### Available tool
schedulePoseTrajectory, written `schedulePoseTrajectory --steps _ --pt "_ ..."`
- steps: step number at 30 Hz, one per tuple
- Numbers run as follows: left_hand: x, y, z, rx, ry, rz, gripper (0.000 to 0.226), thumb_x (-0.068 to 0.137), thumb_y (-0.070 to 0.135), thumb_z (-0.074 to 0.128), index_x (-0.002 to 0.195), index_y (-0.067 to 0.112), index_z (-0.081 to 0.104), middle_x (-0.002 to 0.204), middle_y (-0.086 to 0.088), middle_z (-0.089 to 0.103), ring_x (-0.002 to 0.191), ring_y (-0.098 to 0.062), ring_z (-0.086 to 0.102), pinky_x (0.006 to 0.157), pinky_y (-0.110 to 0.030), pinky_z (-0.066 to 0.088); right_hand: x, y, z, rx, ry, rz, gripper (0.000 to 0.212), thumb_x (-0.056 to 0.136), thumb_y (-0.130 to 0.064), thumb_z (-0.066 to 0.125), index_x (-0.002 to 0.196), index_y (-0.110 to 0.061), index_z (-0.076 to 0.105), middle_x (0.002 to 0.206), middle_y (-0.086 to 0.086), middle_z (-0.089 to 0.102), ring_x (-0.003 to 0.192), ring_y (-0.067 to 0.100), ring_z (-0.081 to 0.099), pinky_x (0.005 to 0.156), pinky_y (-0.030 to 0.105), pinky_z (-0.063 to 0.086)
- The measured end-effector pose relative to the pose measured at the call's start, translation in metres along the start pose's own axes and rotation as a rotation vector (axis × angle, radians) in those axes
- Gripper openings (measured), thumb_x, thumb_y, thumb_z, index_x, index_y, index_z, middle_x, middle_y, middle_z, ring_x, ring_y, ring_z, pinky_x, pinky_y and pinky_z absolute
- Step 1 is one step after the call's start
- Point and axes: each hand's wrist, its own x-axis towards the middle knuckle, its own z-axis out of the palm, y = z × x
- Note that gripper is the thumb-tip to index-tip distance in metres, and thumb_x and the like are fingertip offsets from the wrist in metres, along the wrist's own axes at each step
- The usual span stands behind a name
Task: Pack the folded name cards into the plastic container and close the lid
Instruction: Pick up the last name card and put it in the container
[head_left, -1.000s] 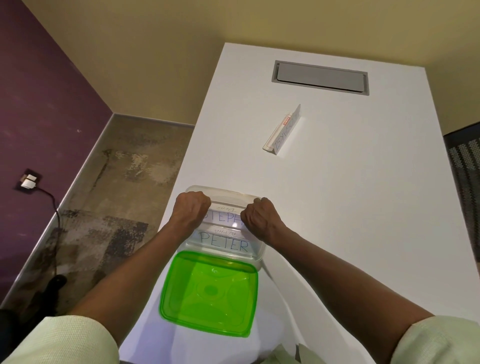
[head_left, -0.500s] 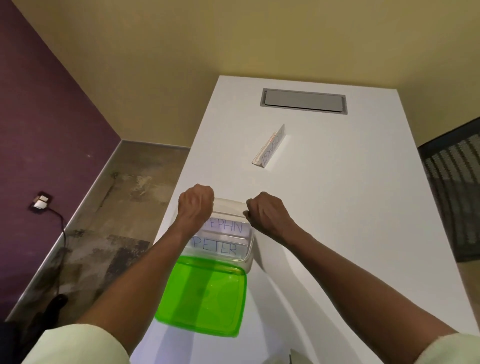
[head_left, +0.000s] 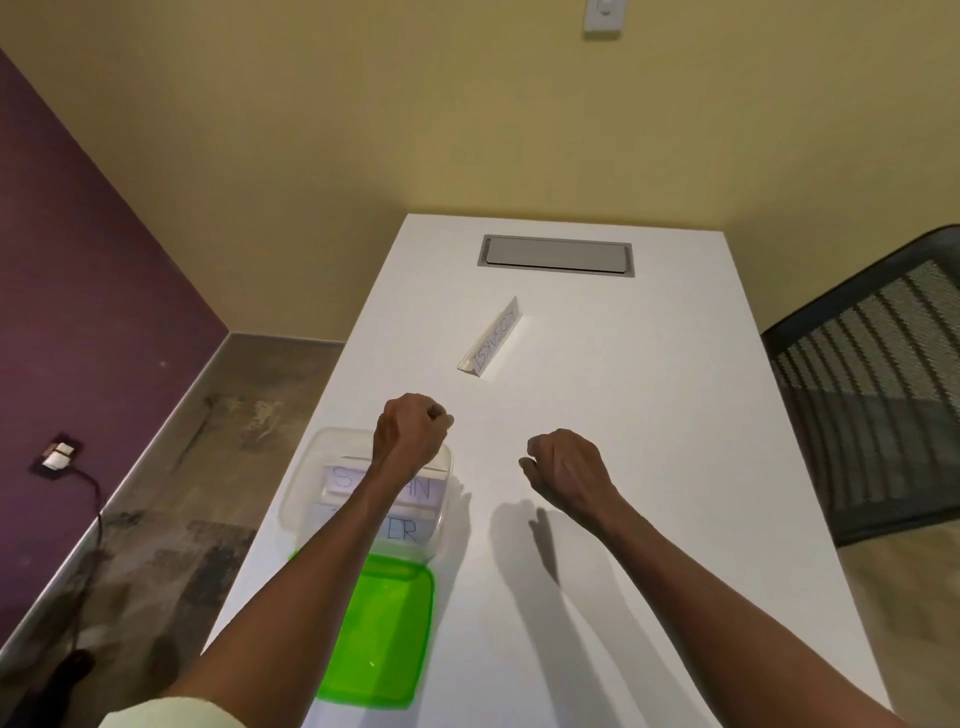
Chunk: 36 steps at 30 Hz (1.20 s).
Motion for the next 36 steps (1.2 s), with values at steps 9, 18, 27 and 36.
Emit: schedulePoseTrajectory --steps 9,18,27,36 --pt "0.011 0.034 0.029 -0.153 -0.006 -0.086 0.014 0.083 0.023 0.069 0.079 0.012 0.077 0.083 -0.002 0.076 0.073 -0.012 0.059 0.071 -0.02 0.041 -0.006 0.062 -0.004 0.03 0.004 0.056 0.018 0.075 -0.012 0.073 0.068 0.0 0.061 0.057 0.013 0.058 0.057 0.033 0.056 0.05 0.036 0.048" --pt "0.047 0.044 0.045 -0.238 0.013 -0.188 0.006 0.081 0.017 0.069 0.079 0.016 0.074 0.074 -0.002 0.066 0.075 -0.023 0.061 0.07 -0.023 0.045 0.034 0.089 0.009 0.119 -0.085 0.218 0.024 0.088 -0.028 0.05 0.094 -0.009 0.063 0.095 0.004 0.069 0.097 0.026 0.057 0.08 0.034 0.048" --pt "0.093 0.041 0.079 -0.359 0.081 -0.326 0.024 0.083 0.007 0.063 0.105 0.004 0.072 0.103 -0.009 0.072 0.092 -0.02 0.064 0.075 -0.018 0.041 0.085 0.117 0.033 0.181 -0.1 0.249 0.023 0.088 -0.027 0.049 0.093 -0.007 0.061 0.091 0.006 0.068 0.098 0.029 0.057 0.077 0.033 0.047" --pt "0.134 0.042 0.108 -0.337 0.111 -0.348 0.013 0.076 0.0 0.06 0.072 0.011 0.066 0.061 -0.009 0.045 0.066 -0.021 0.043 0.062 -0.023 0.034 0.142 0.138 0.057 0.251 -0.1 0.181 0.025 0.089 -0.024 0.05 0.102 -0.005 0.058 0.096 0.007 0.067 0.102 0.03 0.056 0.079 0.033 0.048"
